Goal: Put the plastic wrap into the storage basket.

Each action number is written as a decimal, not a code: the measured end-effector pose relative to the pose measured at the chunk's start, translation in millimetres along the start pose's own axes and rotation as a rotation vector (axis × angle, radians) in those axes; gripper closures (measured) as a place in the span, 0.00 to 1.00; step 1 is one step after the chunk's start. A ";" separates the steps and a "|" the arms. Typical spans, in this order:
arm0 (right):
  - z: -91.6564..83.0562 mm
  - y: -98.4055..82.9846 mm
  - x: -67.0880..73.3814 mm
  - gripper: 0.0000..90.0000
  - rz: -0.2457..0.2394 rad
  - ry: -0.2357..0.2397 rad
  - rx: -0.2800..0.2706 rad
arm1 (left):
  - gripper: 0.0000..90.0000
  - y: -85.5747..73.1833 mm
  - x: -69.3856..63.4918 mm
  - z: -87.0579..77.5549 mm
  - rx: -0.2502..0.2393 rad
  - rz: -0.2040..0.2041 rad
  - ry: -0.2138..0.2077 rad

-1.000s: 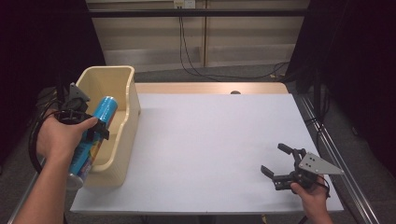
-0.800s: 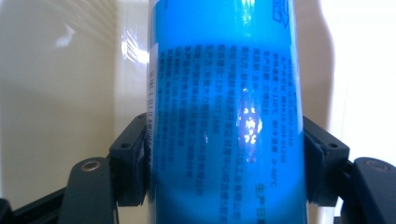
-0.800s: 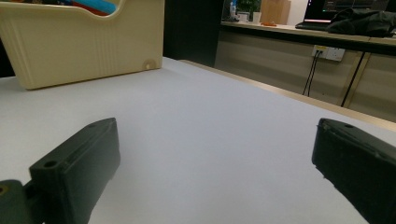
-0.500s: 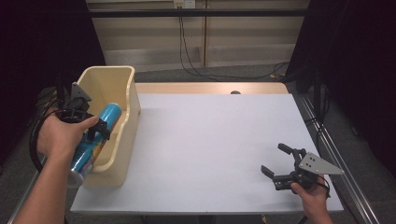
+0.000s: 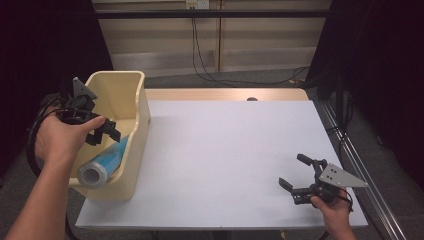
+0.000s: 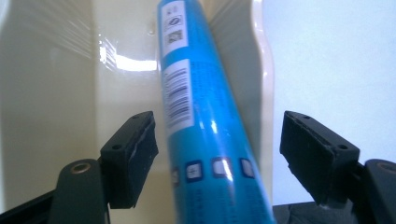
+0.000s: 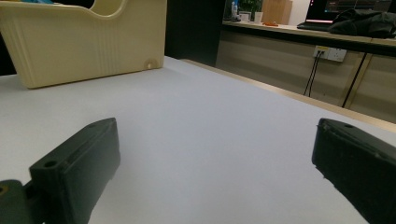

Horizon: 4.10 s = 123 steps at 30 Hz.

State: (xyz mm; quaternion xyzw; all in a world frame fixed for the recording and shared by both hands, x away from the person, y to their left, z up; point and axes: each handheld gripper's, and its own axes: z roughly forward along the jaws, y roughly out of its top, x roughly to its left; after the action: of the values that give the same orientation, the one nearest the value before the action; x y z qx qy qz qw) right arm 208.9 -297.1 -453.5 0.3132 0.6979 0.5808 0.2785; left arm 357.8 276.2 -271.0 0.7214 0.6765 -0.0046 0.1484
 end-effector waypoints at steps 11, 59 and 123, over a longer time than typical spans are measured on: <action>-0.1 0.3 -0.1 0.01 -0.002 -0.002 -0.002 | 0.28 -1.4 -8.6 -9.8 -0.033 0.029 -0.020; 0.8 0.3 0.6 0.01 -0.005 0.005 0.002 | 0.12 -8.8 -77.0 -5.3 -0.009 0.226 -0.064; 0.7 0.6 0.6 0.01 -0.009 0.012 0.002 | 0.10 -13.1 -143.1 92.4 0.012 0.362 -0.144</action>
State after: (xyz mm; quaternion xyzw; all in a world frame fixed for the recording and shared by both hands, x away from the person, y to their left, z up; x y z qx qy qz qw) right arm 209.1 -296.2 -453.1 0.3068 0.7016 0.5806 0.2767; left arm 350.9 116.9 -332.4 0.8299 0.5232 -0.0335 0.1905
